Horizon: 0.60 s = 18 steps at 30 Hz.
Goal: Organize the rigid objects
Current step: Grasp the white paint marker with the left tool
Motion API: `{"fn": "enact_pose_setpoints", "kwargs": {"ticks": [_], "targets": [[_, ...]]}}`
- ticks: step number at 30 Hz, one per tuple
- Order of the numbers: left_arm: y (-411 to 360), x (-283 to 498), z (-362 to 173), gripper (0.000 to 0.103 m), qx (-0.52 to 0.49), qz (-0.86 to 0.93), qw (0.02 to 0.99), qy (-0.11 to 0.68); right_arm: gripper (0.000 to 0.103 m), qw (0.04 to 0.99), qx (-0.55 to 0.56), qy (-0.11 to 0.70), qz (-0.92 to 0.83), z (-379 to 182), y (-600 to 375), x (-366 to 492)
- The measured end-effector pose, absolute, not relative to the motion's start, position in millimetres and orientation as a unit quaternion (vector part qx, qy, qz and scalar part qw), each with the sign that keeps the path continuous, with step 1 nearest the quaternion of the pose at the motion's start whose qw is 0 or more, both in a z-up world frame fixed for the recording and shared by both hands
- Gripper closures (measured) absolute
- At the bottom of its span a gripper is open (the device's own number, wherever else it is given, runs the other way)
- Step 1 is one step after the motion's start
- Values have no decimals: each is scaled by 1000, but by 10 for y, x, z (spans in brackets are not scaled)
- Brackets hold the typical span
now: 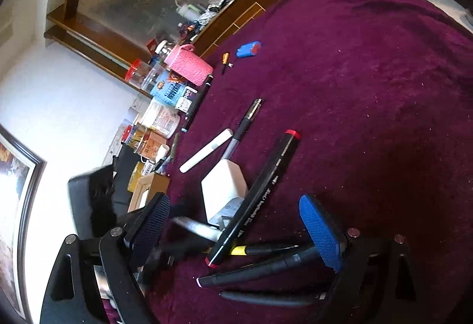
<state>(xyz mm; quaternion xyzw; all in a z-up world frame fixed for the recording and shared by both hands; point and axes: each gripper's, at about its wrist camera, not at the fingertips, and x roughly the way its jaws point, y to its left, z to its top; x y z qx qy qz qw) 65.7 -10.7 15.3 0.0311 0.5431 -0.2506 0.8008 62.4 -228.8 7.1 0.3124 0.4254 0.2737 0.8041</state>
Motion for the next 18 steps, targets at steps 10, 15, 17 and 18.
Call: {"fn": "enact_pose_setpoints", "kwargs": {"ticks": [10,15,17,18], "targets": [[-337,-209,212,8,86,-348,757,547,11,809,308,426,262,60,-2310,628],[-76,-317,401,8,29,-341,775,531,11,816,314,416,248,78,-2385,607],[81,-337,495,8,19,-311,801,510,11,817,321,411,246,93,-2420,601],[128,-348,521,8,26,-297,812,501,11,817,325,408,246,102,-2439,599]]}}
